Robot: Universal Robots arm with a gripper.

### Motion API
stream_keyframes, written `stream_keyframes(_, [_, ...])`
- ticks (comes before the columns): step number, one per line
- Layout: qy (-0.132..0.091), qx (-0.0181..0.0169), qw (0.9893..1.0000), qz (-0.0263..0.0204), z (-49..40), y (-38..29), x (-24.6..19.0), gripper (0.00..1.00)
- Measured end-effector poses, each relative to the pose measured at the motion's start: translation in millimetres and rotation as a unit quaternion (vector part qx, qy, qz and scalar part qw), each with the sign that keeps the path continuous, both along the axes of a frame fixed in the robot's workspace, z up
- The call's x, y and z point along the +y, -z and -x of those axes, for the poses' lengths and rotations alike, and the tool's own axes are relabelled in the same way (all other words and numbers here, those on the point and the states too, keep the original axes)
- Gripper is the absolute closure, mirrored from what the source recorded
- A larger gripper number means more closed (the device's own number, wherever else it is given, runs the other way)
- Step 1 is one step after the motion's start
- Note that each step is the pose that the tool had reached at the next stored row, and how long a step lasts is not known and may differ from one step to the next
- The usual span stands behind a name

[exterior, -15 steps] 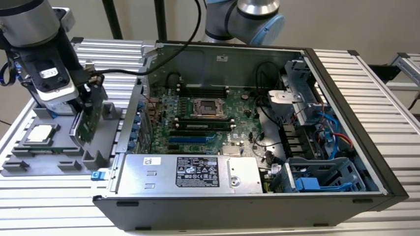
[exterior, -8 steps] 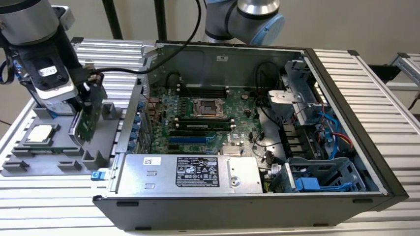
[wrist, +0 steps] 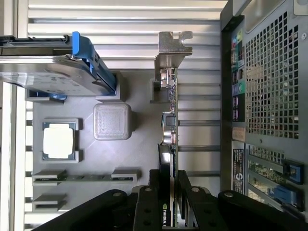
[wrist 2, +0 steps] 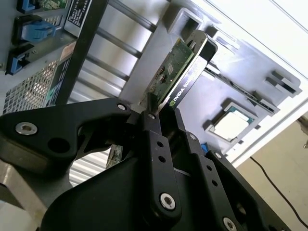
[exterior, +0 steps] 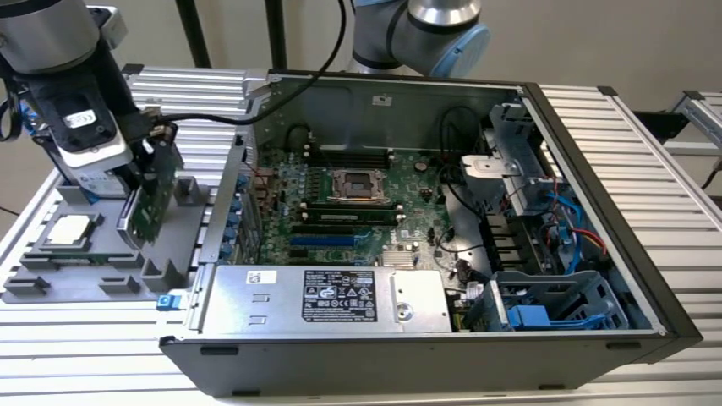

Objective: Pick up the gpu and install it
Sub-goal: 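Pick up the gpu and move the gpu toward the slot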

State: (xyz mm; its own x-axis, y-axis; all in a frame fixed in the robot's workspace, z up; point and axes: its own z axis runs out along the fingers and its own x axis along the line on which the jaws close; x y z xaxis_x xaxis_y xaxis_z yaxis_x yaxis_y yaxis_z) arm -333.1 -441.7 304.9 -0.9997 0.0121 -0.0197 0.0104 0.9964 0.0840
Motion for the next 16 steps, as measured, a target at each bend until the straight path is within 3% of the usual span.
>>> stream_keyframes(16, [0.000,0.0000,1.0000,0.0000,0.0,-8.6,0.0,1.00])
